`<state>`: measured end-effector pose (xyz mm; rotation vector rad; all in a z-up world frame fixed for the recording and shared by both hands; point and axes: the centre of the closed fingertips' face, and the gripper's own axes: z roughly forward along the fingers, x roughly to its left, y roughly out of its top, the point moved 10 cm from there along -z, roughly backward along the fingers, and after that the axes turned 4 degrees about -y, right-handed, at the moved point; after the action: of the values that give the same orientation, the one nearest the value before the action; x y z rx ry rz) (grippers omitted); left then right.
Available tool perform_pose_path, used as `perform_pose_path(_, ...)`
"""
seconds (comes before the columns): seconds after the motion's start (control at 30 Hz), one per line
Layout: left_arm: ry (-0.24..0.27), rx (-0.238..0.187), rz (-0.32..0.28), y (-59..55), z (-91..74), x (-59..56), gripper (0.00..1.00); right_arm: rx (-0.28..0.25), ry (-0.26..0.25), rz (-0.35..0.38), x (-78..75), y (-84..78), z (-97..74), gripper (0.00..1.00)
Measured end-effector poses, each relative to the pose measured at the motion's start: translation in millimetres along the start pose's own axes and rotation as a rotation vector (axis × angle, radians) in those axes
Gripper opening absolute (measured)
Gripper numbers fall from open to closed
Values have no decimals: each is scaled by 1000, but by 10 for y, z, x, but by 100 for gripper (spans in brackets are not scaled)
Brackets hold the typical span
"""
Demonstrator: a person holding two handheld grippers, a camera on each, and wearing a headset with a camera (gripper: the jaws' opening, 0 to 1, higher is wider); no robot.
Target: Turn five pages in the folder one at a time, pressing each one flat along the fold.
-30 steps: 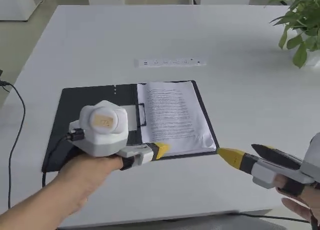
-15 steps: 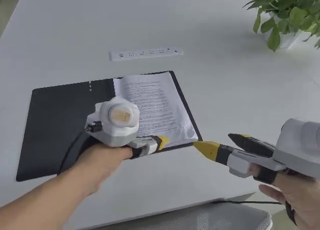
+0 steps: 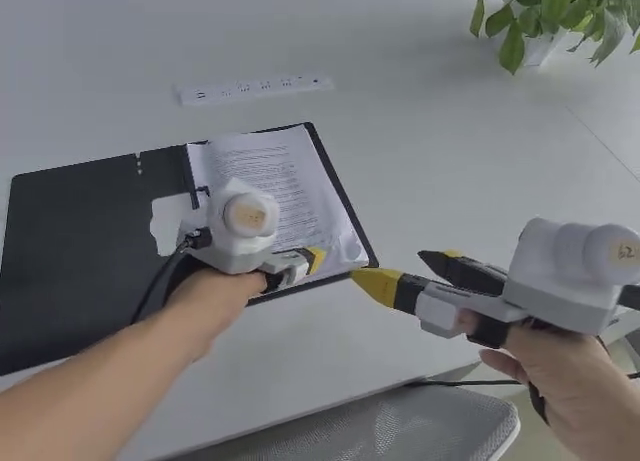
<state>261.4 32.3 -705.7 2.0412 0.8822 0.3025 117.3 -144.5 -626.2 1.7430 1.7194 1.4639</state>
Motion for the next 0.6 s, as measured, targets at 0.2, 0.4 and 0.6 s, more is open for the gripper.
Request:
perform_pose_path(0.2,31,22,16,-49,197,3,73,-4,-9,24,-43,-4,69,69)
perform_pose_path(0.4,45,55,21,-108,321,8,72,-5,-16,43,-75,-40,114,68)
perform_pose_path(0.6,67,73,56,-195,354,11,68,-8,-22,53,-107,-60,157,65)
